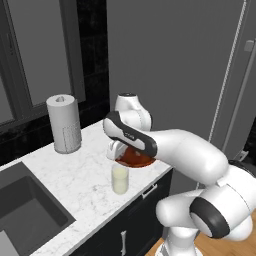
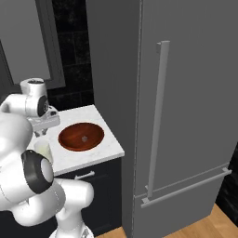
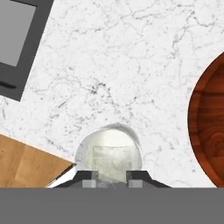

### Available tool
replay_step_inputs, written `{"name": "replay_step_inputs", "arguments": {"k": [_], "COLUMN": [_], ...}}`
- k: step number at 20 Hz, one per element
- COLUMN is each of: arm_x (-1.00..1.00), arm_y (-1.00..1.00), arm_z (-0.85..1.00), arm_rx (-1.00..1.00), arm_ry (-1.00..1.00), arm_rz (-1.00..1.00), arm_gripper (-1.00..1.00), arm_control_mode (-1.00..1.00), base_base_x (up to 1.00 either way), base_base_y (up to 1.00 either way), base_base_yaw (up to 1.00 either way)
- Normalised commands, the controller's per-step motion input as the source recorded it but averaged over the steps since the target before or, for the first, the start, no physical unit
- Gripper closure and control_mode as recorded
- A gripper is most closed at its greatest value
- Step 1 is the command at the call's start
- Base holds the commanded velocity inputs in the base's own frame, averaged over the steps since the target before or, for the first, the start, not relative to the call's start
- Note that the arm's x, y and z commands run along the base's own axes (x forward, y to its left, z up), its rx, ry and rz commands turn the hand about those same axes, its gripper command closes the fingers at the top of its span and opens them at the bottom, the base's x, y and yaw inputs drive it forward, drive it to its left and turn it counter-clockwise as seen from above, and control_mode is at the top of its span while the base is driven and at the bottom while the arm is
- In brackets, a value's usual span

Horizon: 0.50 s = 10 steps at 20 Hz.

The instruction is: Grab a lemon wedge from the fridge and one ice cube from the ice bowl, and put them in the glass of lemonade.

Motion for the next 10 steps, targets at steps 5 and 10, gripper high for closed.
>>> {"name": "replay_step_inputs", "arguments": {"k": [5, 10], "arm_x": [-0.48, -0.04], "arm_y": [0.00, -0.04], "arm_z": [-0.02, 0.03], "arm_rx": [0.02, 0.00], "arm_ry": [-0.06, -0.02], "arm_rz": [0.00, 0.00], "arm_gripper": [1.00, 1.00], "arm_control_mode": [-1.00, -1.00], "base_base_x": [0.00, 0.00], "base_base_y": [0.00, 0.00], "base_base_yaw": [0.00, 0.00]}}
